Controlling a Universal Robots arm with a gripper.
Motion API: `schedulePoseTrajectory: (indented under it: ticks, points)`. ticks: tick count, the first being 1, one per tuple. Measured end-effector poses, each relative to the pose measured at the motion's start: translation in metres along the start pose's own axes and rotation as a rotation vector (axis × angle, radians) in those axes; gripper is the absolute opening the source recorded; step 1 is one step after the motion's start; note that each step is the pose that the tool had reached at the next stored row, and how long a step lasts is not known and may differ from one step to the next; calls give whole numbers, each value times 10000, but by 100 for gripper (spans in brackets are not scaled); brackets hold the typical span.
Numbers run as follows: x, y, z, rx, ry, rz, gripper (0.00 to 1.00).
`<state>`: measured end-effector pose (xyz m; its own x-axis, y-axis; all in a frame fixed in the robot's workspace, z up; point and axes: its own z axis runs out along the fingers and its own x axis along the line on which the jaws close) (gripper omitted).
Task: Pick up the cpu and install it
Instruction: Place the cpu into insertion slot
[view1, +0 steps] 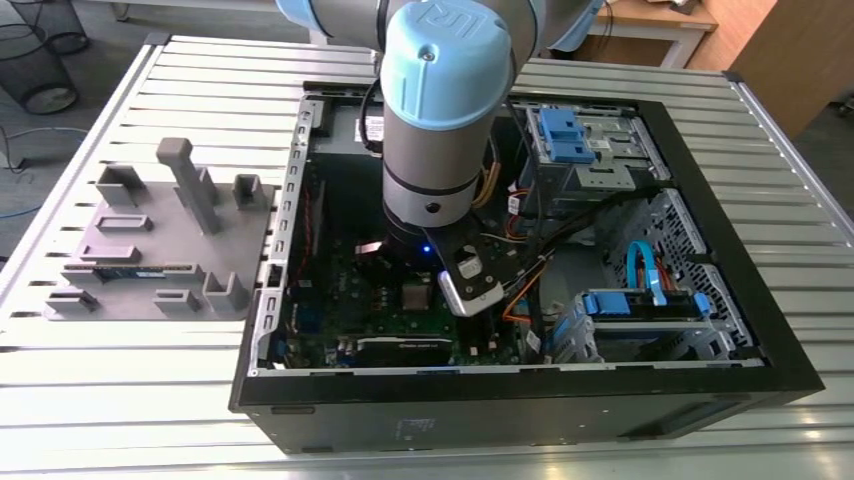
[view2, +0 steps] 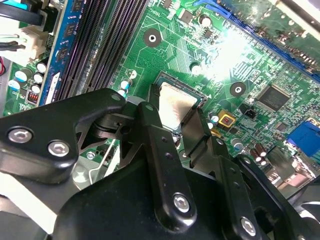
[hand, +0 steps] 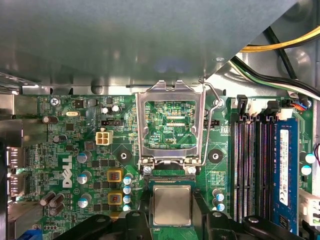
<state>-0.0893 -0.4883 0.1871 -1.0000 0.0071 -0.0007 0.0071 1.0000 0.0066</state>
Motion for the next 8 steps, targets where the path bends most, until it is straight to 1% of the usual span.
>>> schedulePoseTrajectory:
  ticks: [8]
  points:
    - [0, 0, 0, 2, 0, -1, 43]
